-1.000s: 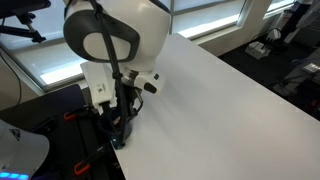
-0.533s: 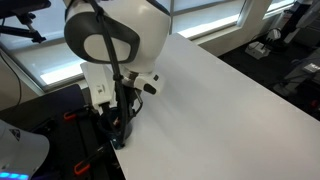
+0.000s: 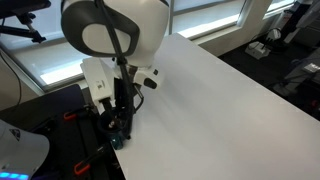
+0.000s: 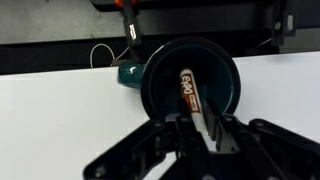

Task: Remove the marker from the cup and put it on the table

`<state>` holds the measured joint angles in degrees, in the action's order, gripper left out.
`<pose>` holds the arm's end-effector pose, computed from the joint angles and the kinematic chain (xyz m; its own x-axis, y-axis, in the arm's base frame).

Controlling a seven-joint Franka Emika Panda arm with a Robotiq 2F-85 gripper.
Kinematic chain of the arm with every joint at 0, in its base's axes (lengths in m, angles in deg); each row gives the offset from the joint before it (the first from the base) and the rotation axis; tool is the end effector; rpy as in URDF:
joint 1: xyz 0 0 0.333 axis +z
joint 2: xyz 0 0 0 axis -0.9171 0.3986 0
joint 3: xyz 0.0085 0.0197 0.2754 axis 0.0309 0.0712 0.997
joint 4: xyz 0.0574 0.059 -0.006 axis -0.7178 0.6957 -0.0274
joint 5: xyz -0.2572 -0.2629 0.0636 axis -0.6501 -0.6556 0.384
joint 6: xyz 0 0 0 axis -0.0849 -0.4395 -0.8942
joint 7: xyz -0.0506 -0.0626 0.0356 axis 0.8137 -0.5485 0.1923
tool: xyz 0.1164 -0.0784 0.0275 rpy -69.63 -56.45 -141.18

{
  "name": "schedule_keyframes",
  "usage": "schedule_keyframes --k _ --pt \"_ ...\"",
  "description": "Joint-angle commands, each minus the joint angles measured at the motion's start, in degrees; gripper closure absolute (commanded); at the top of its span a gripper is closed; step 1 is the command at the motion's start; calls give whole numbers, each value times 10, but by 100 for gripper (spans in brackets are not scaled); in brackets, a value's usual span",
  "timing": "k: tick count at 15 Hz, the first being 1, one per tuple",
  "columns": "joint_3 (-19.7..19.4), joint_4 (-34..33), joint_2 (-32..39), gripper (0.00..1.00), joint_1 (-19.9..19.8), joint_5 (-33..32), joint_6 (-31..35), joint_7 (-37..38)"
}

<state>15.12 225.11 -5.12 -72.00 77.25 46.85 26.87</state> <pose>0.3418 -0.0664 0.1585 0.9297 -0.0577 -0.3637 -0.0794 -0.9958 -0.0452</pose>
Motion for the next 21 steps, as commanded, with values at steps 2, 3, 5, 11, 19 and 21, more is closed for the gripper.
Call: schedule_keyframes --k 2,3,5,11,19,21 --pt "7 -6 -107 95 6 -18 -121 -20" --pt "8 -13 -125 95 7 -21 -140 -19" --pt "9 -25 -158 95 9 -26 -157 -13" --pt "9 -52 -185 95 -2 -53 -68 18" --pt "18 -59 -121 95 -50 -217 79 119" --pt "17 -66 -86 95 -65 -274 100 161"
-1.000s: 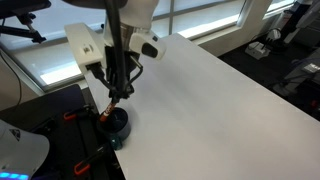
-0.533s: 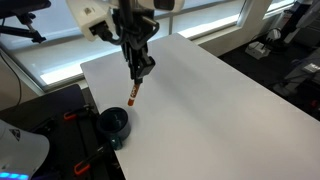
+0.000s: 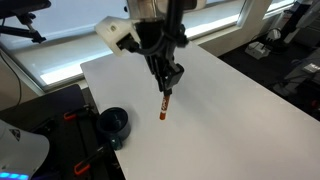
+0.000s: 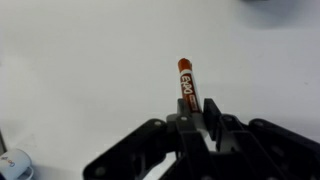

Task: Remove the marker from the cup and put it on the table

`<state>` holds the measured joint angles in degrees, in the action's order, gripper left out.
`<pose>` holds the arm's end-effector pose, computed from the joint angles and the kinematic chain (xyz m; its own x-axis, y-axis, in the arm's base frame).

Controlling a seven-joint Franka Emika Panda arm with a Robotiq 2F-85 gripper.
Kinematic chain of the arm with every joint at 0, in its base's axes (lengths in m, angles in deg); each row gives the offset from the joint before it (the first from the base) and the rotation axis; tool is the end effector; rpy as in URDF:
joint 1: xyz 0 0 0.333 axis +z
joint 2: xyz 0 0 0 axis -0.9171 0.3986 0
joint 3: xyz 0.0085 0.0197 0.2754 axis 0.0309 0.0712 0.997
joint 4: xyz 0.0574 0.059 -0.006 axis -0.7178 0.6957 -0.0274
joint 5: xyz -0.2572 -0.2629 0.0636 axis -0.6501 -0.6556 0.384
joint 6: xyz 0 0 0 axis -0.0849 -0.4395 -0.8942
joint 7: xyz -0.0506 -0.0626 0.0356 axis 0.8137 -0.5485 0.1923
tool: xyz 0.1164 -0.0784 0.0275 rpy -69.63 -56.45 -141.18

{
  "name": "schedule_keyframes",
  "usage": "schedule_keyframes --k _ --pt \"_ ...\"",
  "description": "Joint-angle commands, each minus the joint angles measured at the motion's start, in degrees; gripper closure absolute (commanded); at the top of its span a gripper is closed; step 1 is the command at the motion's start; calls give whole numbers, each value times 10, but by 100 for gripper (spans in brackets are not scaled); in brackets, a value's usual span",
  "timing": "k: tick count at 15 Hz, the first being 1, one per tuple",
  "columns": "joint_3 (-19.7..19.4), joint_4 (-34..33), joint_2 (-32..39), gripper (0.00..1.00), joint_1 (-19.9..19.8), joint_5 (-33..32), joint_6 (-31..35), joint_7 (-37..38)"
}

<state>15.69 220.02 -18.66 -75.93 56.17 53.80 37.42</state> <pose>0.4143 -0.1151 0.2906 0.9977 -0.0383 0.0551 -0.0502 -0.9707 0.2348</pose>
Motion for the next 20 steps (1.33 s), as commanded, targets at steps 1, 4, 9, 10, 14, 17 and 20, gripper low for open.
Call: schedule_keyframes --k 1,4,9,10,14,17,20 --pt "10 -18 69 95 -32 -93 38 78" --pt "0 -30 124 95 -36 -167 40 142" --pt "-25 -53 199 95 -16 -227 22 197" --pt "-29 -56 210 95 -12 -233 17 195" --pt "-42 -67 249 95 -1 -228 2 171" --pt "-47 -73 270 95 5 -222 -8 157" --pt "-50 -79 285 55 8 -214 -14 140"
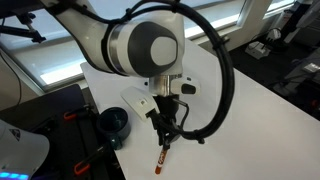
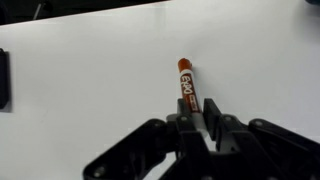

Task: Remove the marker from the cup and put it on the table

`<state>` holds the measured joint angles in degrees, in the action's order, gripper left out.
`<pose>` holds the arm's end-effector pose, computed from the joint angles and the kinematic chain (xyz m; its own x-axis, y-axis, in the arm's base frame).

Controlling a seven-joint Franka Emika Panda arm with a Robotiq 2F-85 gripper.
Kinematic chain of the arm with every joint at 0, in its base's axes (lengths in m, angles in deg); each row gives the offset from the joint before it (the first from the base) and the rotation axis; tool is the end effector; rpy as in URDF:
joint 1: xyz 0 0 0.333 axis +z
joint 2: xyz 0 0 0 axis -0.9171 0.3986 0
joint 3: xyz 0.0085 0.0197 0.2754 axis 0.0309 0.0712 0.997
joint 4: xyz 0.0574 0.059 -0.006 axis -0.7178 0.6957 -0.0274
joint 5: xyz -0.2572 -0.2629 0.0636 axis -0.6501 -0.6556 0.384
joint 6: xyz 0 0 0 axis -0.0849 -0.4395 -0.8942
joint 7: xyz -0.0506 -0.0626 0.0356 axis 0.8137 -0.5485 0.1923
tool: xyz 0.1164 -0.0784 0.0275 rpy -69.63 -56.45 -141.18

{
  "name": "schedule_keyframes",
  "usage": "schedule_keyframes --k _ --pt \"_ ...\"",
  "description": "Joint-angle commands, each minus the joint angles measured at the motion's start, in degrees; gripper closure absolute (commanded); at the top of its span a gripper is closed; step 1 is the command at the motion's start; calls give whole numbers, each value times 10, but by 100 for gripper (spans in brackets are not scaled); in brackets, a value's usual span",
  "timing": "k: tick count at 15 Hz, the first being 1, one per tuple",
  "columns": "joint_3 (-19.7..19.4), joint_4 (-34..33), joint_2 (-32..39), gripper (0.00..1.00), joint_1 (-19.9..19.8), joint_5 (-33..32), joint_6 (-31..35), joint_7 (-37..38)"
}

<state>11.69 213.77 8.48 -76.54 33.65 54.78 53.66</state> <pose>0.3924 -0.1602 0.1316 0.9660 -0.0776 -0.2467 0.0362 -0.9039 0.4261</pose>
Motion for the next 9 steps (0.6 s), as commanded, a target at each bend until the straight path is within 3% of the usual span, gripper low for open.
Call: schedule_keyframes --k 1,5,6,8,9 --pt "-10 -18 16 53 14 14 -26 -28" --pt "-9 -26 24 25 16 28 -57 -43" --pt "-13 -13 20 43 14 15 -23 -27" --pt "-12 -17 21 27 15 22 -36 -33" --pt "-12 -17 21 25 15 22 -37 -33"
